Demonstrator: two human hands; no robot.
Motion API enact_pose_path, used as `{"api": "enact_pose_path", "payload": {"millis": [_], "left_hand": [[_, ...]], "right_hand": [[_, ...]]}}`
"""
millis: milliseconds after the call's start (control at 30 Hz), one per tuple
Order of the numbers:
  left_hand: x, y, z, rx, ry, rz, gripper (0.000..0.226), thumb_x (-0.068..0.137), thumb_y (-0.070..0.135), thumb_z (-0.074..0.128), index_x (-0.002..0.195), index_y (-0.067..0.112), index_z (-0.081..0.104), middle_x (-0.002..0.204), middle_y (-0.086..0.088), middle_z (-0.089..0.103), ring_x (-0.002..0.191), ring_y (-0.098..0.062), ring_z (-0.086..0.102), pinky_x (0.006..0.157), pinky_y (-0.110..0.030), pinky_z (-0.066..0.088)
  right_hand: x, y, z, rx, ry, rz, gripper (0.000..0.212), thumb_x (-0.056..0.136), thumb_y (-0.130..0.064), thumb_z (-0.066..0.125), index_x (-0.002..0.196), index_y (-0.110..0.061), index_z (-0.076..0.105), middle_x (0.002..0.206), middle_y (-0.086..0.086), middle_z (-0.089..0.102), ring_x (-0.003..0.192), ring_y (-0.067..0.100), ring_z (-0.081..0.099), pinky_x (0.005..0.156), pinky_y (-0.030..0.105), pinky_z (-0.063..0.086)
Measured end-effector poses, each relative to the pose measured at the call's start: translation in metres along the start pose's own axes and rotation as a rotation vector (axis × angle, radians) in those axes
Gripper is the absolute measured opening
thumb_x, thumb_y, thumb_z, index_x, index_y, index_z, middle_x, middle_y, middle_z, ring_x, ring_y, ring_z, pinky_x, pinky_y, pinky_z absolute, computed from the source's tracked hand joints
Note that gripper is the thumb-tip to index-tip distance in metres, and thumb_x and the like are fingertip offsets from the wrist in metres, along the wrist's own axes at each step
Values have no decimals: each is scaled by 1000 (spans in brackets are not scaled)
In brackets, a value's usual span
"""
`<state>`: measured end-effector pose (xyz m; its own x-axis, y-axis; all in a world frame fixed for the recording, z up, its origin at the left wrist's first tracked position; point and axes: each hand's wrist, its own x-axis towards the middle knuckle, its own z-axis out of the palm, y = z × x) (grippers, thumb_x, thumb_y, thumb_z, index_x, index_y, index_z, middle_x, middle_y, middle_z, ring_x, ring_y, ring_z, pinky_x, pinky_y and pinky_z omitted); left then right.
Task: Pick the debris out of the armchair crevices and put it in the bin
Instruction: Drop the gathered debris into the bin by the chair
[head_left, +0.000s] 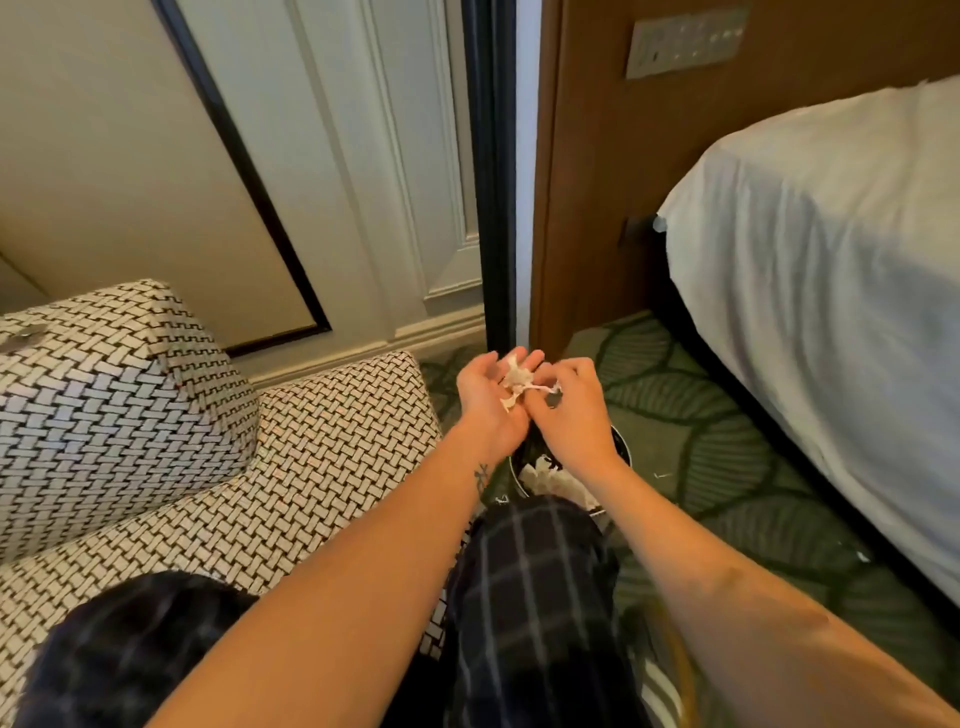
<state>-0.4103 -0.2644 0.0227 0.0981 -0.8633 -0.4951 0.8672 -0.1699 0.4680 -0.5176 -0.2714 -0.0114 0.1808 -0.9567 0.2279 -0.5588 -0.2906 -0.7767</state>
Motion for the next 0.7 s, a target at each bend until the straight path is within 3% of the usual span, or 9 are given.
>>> {"api": "enact_pose_path", "payload": {"millis": [167,267,467,533,600,700], "left_hand": [[49,-39,-13,102,84,-49,42,104,29,41,126,-1,60,129,-25,65,112,-40,64,105,-49,48],[72,-59,-23,141,103,-114,39,104,31,40,122,2,60,132,-23,63,122,-40,60,105,-48,47],[109,-80,-41,245,161,-233,38,103,34,43,123,7,60,140,-19,57,129,-37,56,111,-47,41],[113,-78,-41,291,195,-239,41,102,36,44,130,10,58,147,-15,51,133,-34,49,110,-46,38],[117,-77,-41,310,203,-257,45,102,36,43,139,12,54,156,-14,42,145,-31,36,119,-45,26],[114,-78,-44,332,179,-296,50,102,37,42,146,12,49,161,-14,35,153,-28,21,124,-44,11]], "right_hand": [[6,58,-1,-1,15,120,13,92,-13,67,105,-12,68,111,-1,49,90,-5,52,76,3,37],[11,87,3,10,17,185,14,92,-6,64,106,-7,68,113,6,52,87,-20,49,73,-1,37],[13,134,14,-75,-41,281,21,95,-10,60,113,-11,69,113,1,53,80,-3,52,76,-2,35],[15,139,17,-92,-77,277,24,95,-12,61,117,-11,70,114,4,56,80,2,56,81,7,40],[18,145,21,-121,-117,275,26,95,-13,62,121,-10,70,116,6,61,96,15,62,95,24,45],[16,146,24,-135,-167,294,31,96,-13,63,126,-9,68,124,6,62,112,19,62,94,17,40]]}}
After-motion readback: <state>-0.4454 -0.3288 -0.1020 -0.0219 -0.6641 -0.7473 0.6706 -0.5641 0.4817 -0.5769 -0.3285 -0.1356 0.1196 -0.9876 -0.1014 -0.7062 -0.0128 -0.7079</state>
